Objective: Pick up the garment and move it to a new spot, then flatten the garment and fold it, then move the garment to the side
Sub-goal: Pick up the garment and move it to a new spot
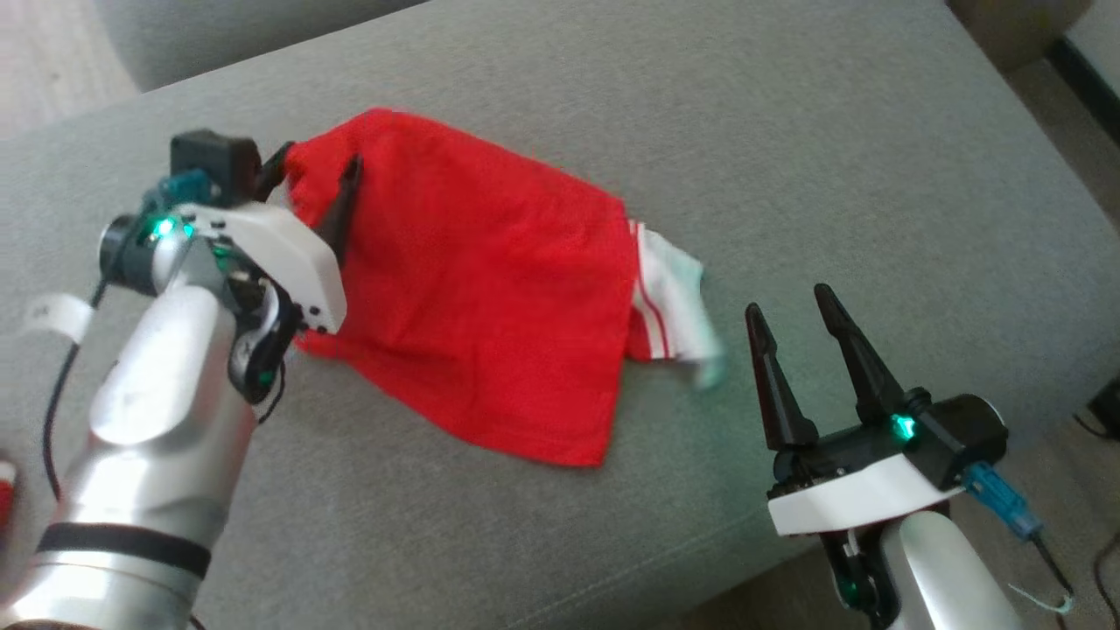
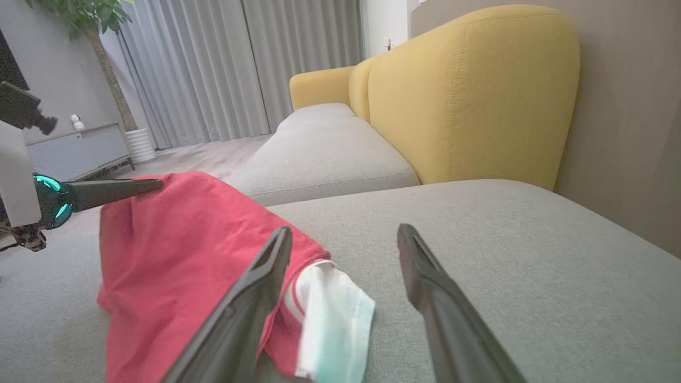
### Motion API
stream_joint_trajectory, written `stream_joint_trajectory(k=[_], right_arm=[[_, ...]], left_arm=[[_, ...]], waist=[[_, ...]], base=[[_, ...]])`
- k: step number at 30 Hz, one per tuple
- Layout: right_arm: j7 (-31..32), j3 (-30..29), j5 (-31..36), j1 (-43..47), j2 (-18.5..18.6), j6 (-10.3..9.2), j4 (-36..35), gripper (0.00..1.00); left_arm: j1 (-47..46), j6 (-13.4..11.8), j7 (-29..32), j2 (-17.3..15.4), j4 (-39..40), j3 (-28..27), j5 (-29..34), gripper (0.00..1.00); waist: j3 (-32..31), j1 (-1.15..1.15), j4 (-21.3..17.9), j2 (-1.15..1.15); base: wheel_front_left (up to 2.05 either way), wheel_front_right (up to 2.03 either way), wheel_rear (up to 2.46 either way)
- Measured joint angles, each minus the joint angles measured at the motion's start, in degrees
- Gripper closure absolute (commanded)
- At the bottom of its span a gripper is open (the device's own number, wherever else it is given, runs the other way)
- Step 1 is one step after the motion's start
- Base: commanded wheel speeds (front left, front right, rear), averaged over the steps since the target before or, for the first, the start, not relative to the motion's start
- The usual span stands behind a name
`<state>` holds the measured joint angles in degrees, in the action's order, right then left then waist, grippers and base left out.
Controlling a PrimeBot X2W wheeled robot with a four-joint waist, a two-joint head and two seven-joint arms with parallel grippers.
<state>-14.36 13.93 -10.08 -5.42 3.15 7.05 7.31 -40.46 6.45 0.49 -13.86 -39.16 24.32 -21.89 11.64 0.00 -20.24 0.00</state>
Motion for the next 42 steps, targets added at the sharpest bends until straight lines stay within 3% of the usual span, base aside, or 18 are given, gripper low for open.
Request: stream_joint_trajectory(k=[9,15,16,20,25,32,42], right_arm=[[-0.01,-2.18,2.69,0.42,-0.10,0.00,0.19,0.00],[0.00,-5.04,5.04,3.19,-0.16,0.00,0.21,0.00],[-0.01,-6.12,6.15,4.59,-0.19,0.00,0.21,0.00],[-0.01,-8.48,7.30,6.60,-0.33,0.00,0.05,0.00],[-0.01,-10.99,7.92,8.52,-0.41,0.00,-0.20,0.00],[0.00,-12.93,8.83,11.16,-0.48,0.00,0.08,0.00],[0.00,-13.73,9.16,12.36,-0.55,0.00,1.97,0.00]], left_arm=[[3.44,-3.47,-10.98,3.30,0.90,-0.42,-0.23,0.00],[13.73,-7.35,-14.00,4.72,8.60,-1.27,-0.94,0.00],[18.22,-9.11,-14.30,5.23,12.52,-1.25,-0.75,0.00],[26.89,-12.76,-14.78,5.63,20.60,-1.32,1.52,0.00],[36.80,-15.50,-14.80,6.54,29.62,-3.35,4.92,0.00],[45.04,-16.02,-14.80,7.01,34.96,-7.00,9.73,0.00],[51.01,-14.74,-14.80,8.22,35.54,-12.43,12.79,0.00]], waist=[[-2.20,0.00,4.43,0.00],[-3.89,0.00,7.32,0.00],[-4.54,0.00,8.58,0.00],[-5.76,0.00,11.28,0.00],[-7.02,0.00,14.40,0.00],[-8.77,0.00,17.70,0.00],[-11.44,0.00,20.14,0.00]], base=[[0.00,0.00,0.00],[0.00,0.00,0.00],[0.00,0.00,0.00],[0.00,0.00,0.00],[0.00,0.00,0.00],[0.00,0.00,0.00],[0.00,0.00,0.00]])
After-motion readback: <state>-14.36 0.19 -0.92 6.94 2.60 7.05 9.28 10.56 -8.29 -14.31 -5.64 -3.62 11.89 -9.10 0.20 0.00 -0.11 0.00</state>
